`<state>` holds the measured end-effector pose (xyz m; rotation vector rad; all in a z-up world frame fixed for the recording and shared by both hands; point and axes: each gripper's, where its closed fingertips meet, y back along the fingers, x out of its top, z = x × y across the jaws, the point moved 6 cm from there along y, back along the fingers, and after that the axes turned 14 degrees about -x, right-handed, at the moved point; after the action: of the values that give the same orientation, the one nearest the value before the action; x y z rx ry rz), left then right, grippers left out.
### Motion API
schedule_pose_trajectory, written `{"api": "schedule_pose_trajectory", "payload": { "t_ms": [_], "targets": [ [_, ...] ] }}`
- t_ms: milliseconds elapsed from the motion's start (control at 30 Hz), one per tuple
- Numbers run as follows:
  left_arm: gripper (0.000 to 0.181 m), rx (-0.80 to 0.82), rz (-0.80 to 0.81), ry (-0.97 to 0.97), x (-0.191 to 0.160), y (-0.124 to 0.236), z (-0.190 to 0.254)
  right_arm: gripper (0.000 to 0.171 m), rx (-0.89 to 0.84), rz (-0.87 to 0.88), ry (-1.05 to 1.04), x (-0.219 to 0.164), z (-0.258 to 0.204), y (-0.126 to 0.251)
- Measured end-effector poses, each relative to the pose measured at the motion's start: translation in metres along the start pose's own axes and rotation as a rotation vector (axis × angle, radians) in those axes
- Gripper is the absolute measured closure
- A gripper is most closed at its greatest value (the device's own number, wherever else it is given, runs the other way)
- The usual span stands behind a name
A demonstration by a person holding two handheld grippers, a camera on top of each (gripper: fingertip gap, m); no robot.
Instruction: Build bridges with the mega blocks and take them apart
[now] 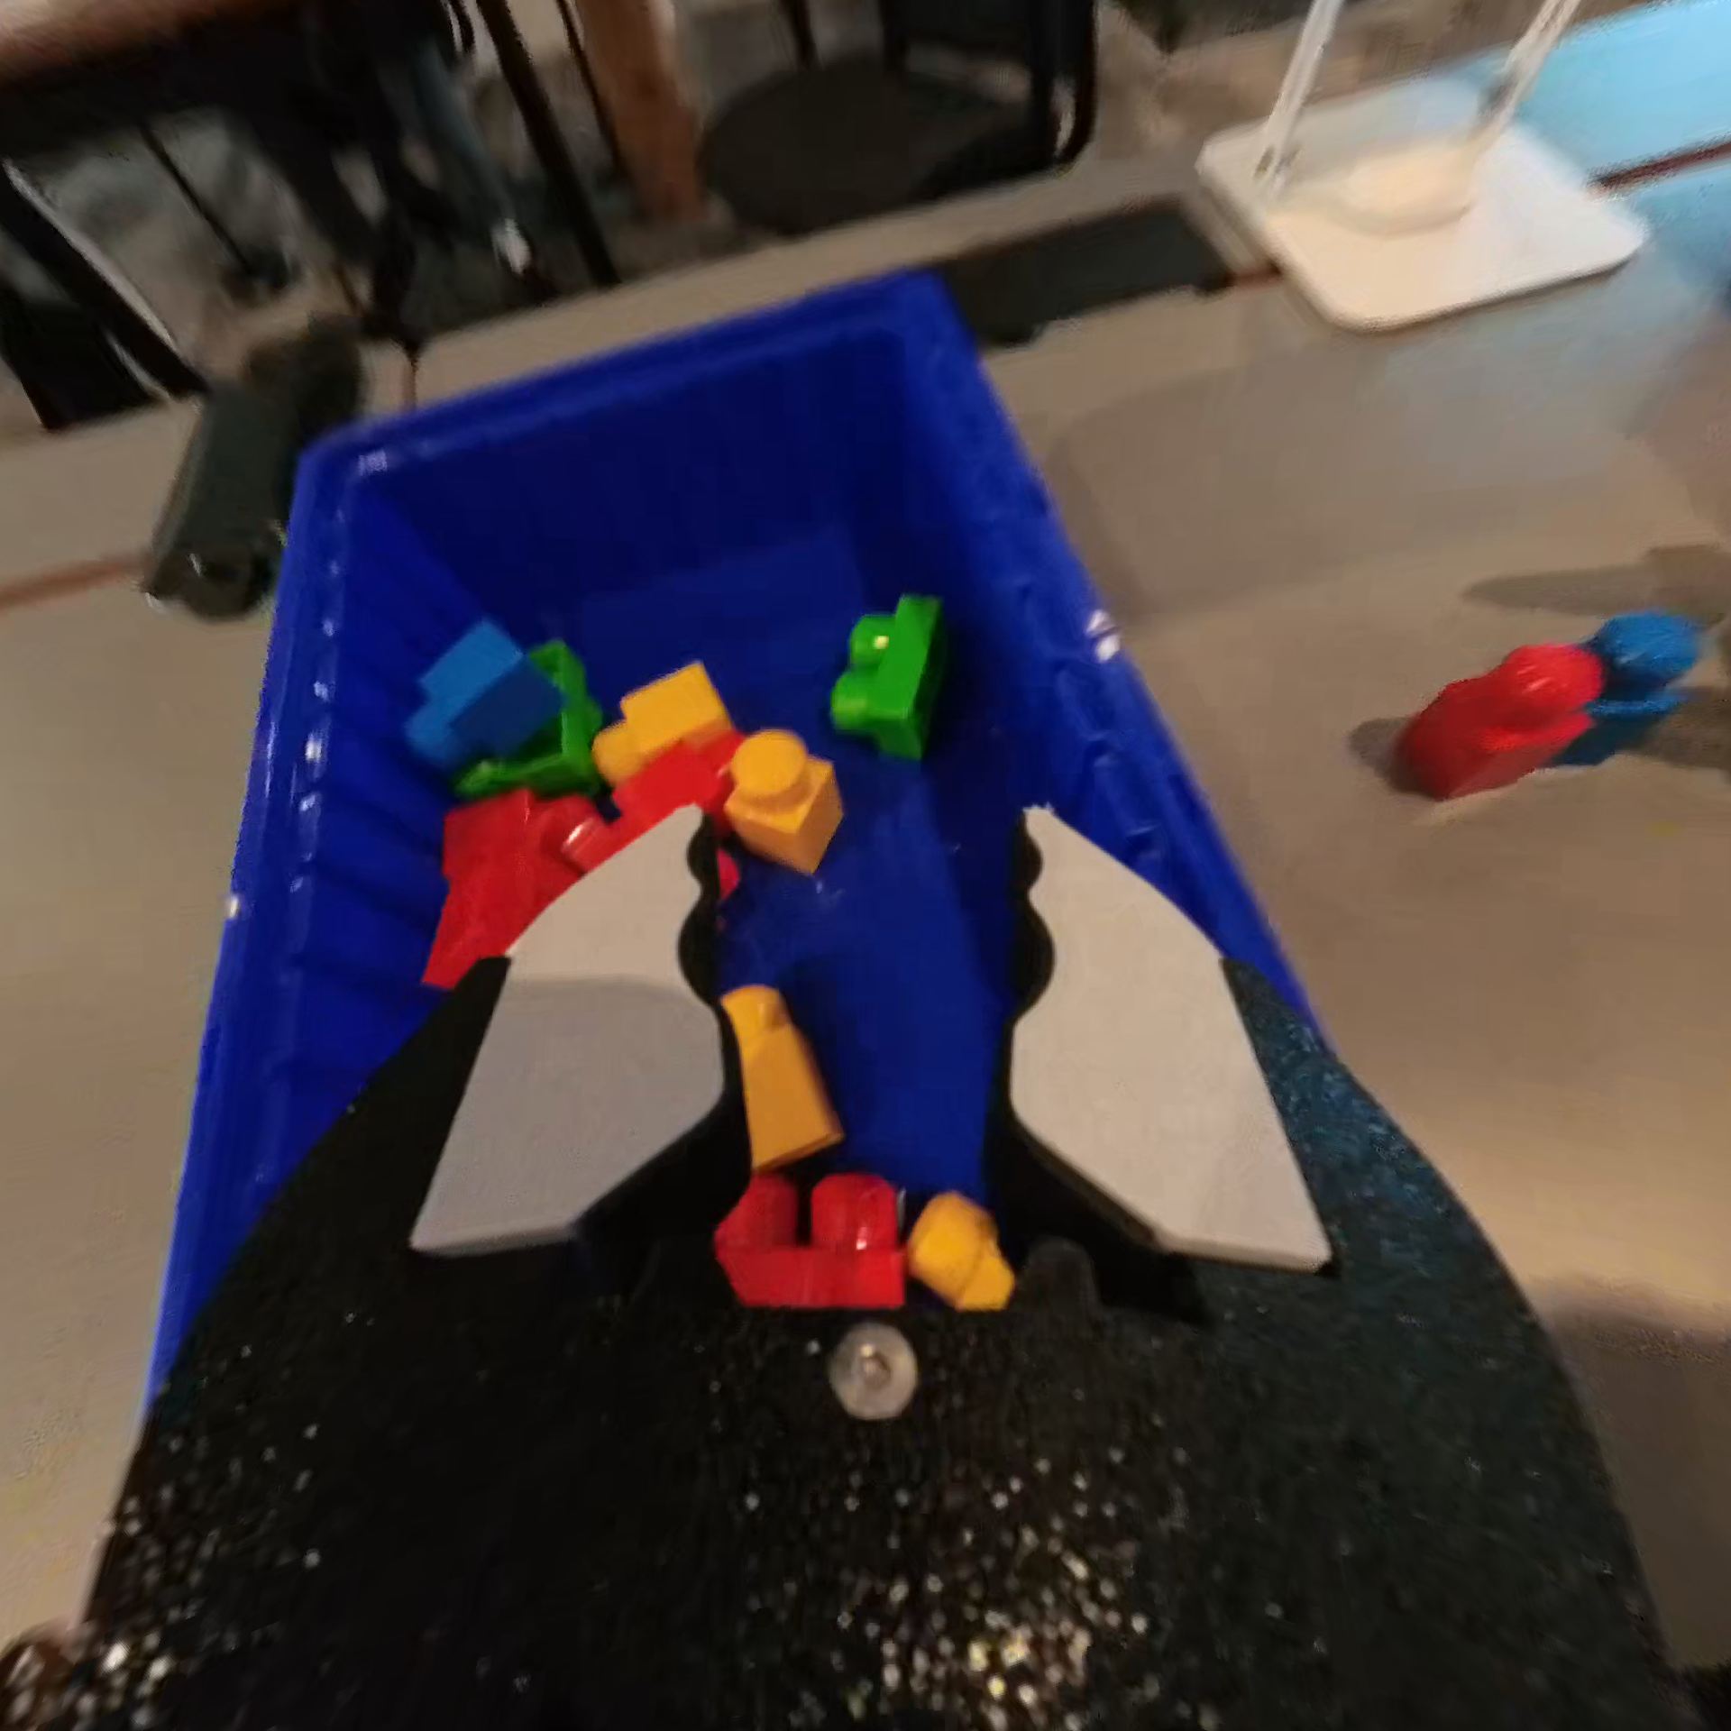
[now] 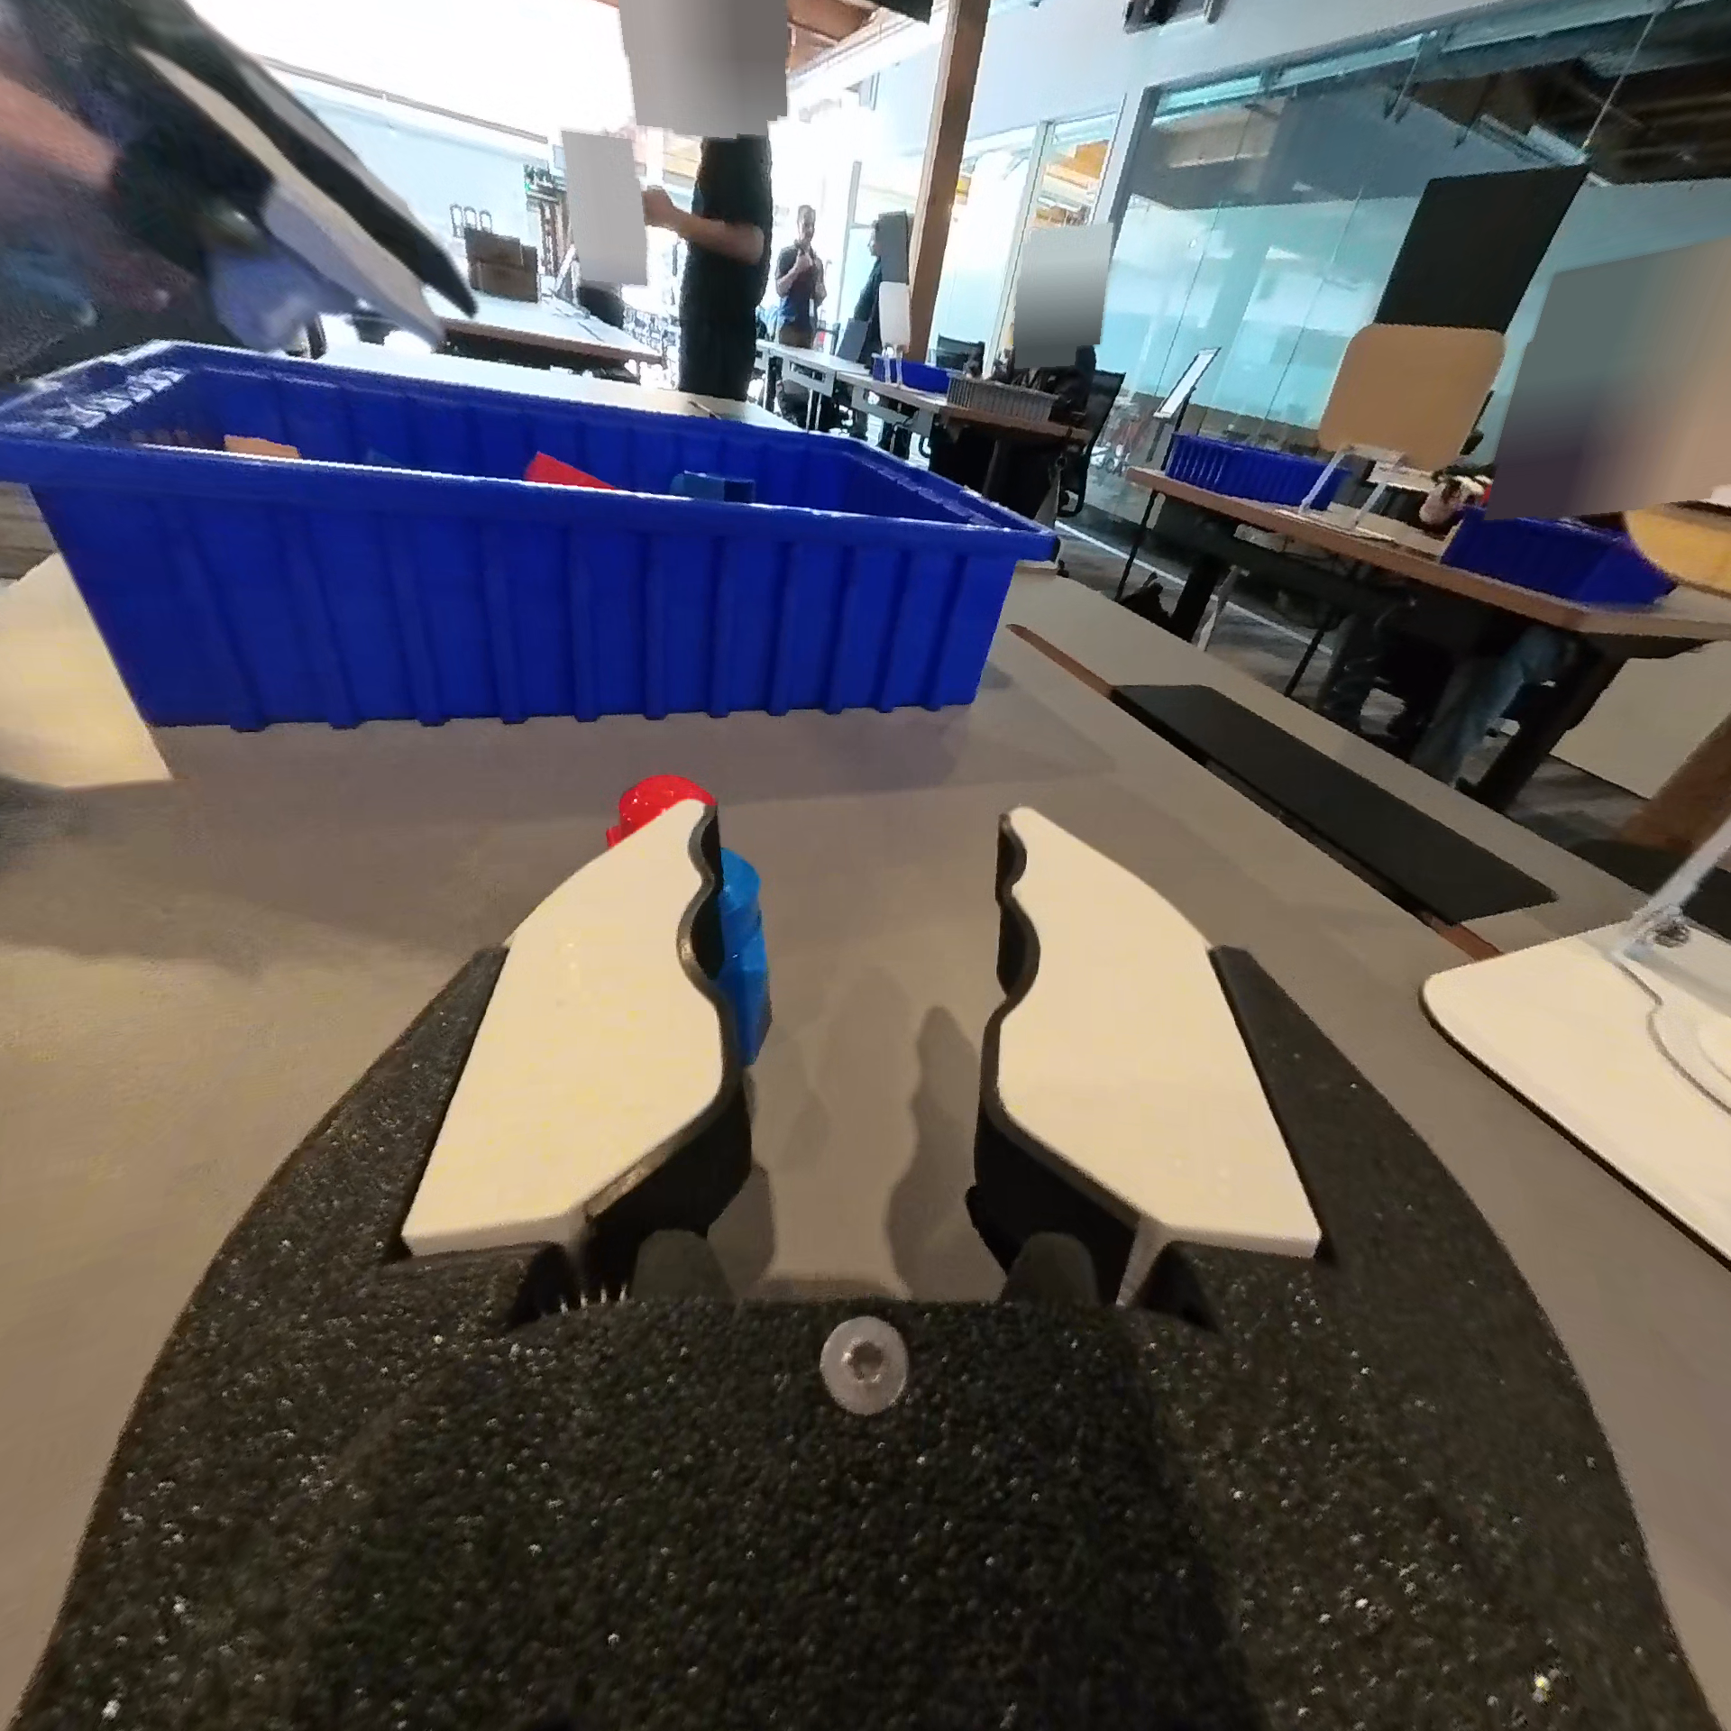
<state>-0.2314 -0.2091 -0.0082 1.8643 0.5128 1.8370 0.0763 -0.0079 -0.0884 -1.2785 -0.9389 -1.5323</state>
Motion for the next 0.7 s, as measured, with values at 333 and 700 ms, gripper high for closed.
{"api": "schedule_pose_trajectory", "payload": {
  "t_ms": [333, 700],
  "targets": [
    [0.142, 0.193, -0.544, -0.238, -0.028, -0.041, -0.053, 0.12, 0.014, -0.04, 0.026, -0.004, -0.003, -0.002],
    [0.137, 0.111, -0.584, -0.002, -0.046, -0.016, -0.075, 0.122, 0.033, -0.056, 0.03, -0.006, -0.005, -0.004]
  ]
}}
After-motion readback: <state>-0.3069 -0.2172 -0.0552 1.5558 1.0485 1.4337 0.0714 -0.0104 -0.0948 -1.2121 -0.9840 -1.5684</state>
